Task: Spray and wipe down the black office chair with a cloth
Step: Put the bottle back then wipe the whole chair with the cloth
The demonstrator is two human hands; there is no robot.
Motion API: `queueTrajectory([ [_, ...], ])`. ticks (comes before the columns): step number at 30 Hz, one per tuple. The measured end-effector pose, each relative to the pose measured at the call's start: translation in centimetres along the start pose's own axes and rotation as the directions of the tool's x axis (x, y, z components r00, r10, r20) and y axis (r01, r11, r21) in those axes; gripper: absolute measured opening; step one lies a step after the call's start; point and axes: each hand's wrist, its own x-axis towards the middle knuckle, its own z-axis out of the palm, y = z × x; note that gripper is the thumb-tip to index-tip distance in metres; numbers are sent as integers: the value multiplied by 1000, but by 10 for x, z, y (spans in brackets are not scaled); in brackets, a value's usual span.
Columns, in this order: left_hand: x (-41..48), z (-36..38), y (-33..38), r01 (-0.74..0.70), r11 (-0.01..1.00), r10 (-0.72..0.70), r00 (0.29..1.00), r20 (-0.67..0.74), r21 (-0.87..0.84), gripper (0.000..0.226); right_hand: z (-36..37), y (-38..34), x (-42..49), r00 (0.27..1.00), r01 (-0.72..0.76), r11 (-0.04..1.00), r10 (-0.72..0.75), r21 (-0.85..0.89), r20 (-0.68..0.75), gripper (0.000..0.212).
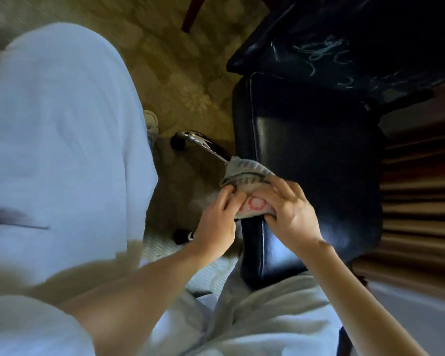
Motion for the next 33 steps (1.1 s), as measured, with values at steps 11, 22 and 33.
queueTrajectory([
  [11,-123,44,18,-49,997,73,881,468,-64,36,29,-17,-158,984,-37,990,60,-139,169,31],
  [22,-22,-4,36,-238,958,224,969,104,159,46,2,15,-79,980,-166,982,175,92,-96,36],
  [33,170,-111,-10,-216,834,220,974,53,508,51,3,25,132,963,-172,959,212,225,-164,54],
])
